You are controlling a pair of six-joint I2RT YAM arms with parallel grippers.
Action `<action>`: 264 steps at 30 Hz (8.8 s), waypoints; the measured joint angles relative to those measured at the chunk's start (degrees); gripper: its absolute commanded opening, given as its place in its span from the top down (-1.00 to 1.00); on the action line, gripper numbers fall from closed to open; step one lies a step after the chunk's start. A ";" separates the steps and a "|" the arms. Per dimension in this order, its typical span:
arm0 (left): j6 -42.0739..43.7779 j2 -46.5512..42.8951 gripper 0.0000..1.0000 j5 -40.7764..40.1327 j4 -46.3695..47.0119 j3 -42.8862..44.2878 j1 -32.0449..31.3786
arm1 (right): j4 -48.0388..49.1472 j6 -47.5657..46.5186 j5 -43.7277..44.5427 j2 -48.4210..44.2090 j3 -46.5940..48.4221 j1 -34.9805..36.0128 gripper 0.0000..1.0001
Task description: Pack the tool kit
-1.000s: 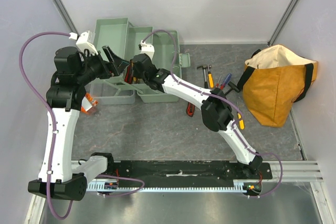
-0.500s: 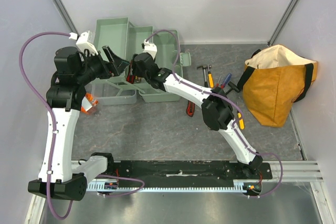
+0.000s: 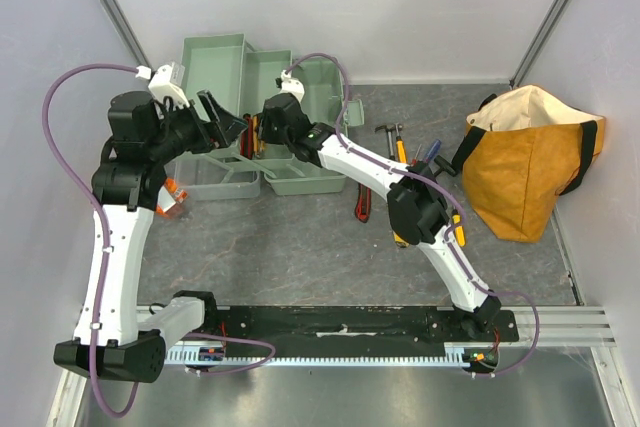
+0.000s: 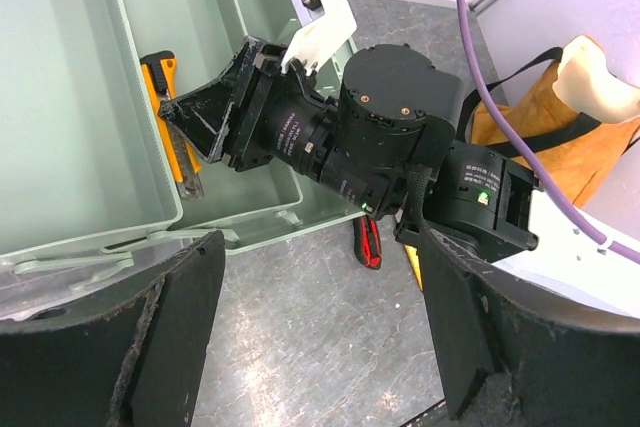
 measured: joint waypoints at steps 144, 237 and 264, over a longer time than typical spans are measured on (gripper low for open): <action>2.43 4.63 -0.77 -2.75 -1.51 4.66 0.00 | -10.84 -27.63 -16.85 -3.50 -11.30 -11.65 -0.42; 4.68 2.19 -0.78 -5.95 -1.99 4.31 0.00 | 2.16 -6.23 -6.54 -14.73 -8.15 -3.08 0.71; 4.68 1.01 -0.78 -5.79 -2.10 3.85 0.00 | -1.70 -3.08 -4.37 -5.42 -4.39 -2.32 -0.10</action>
